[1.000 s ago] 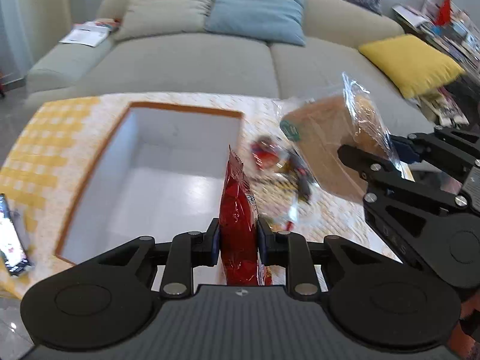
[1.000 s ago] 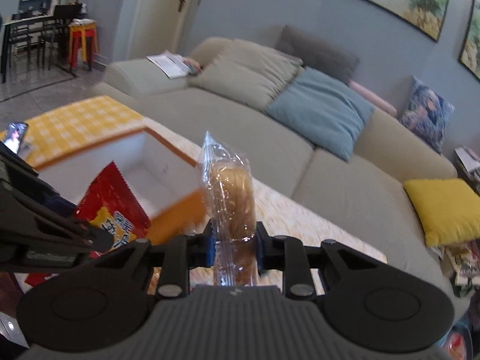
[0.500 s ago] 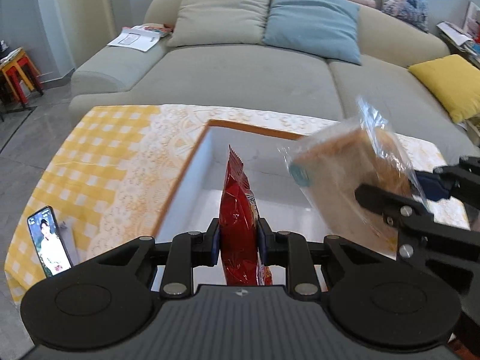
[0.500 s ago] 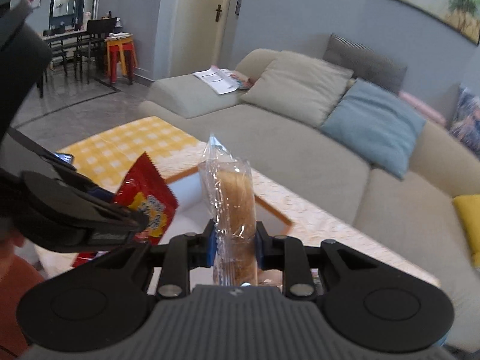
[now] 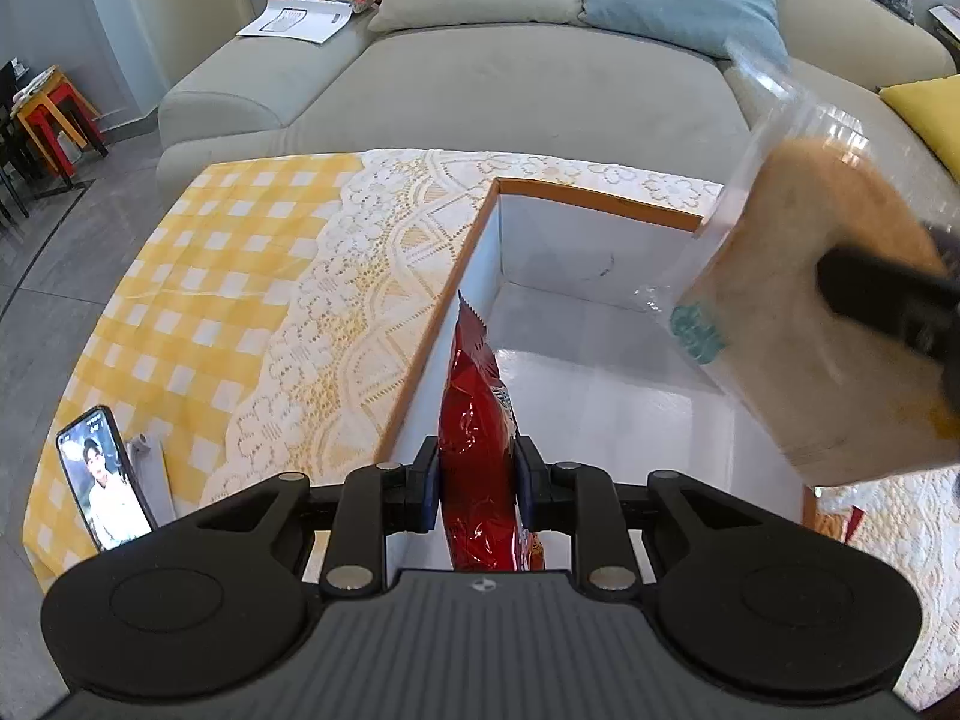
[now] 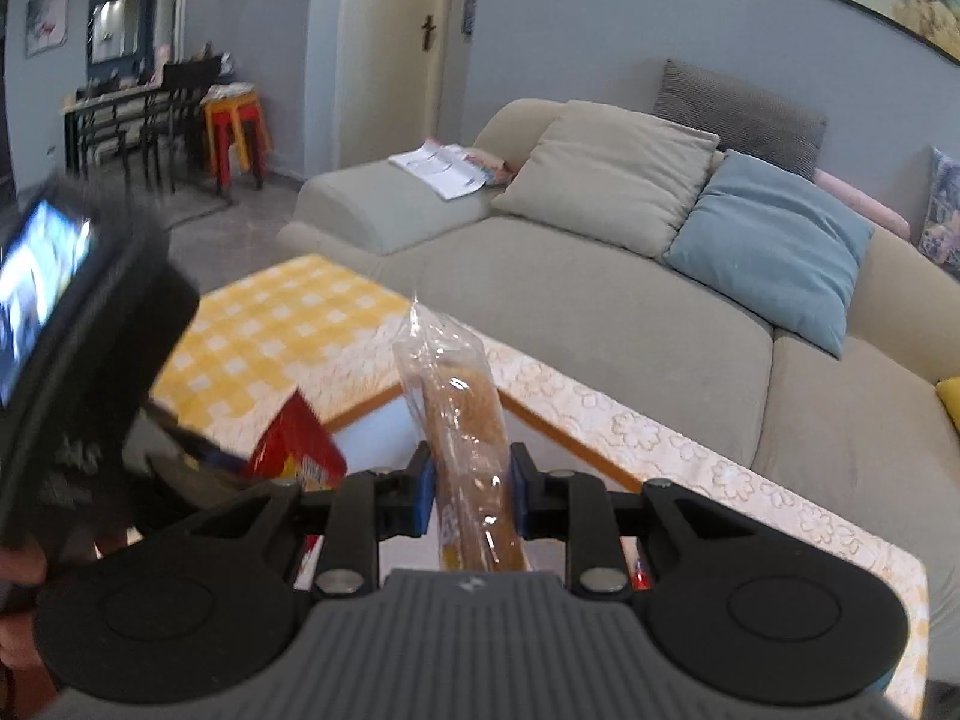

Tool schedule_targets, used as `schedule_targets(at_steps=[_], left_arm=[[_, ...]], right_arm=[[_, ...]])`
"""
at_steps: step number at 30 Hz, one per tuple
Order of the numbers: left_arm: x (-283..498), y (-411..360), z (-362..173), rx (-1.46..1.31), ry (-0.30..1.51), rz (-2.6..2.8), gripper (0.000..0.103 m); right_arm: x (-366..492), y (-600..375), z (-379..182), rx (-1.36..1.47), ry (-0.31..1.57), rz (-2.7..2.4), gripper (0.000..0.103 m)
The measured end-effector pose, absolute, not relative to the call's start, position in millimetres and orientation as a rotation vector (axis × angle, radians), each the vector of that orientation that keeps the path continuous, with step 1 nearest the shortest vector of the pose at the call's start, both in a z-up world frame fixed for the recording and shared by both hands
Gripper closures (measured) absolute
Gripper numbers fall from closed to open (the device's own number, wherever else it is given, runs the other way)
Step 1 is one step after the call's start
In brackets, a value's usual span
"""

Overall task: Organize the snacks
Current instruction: 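Lower both bags into the box and open both grippers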

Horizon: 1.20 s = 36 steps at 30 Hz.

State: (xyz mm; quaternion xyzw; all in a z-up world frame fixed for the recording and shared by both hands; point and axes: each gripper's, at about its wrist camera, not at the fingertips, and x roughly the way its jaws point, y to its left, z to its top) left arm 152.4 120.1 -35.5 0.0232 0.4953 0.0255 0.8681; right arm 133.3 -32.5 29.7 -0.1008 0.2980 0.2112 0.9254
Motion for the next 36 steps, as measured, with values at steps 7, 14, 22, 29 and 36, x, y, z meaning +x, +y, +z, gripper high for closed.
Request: schedule_targets(at_steps=[7, 14, 22, 29, 36], left_arm=[[174, 125, -34, 0.068, 1.035, 0.039, 0.076], [204, 121, -53, 0.104, 1.072, -0.05, 0.076], [236, 109, -84, 0.188, 1.168, -0.028, 0.076], [250, 102, -103, 0.185, 1.211, -0.029, 0.074], [255, 100, -100, 0.144, 1.197, -0.026, 0.064]], right_arm=[[159, -29, 39, -0.106, 0.617, 0.454, 0.081], [210, -33, -11, 0.057, 0.842, 0.433, 0.081], [243, -29, -52, 0.156, 0.951, 0.354, 0.081], [260, -28, -70, 0.109, 0.988, 0.311, 0.081], [259, -34, -69, 0.034, 0.953, 0.286, 0.076]])
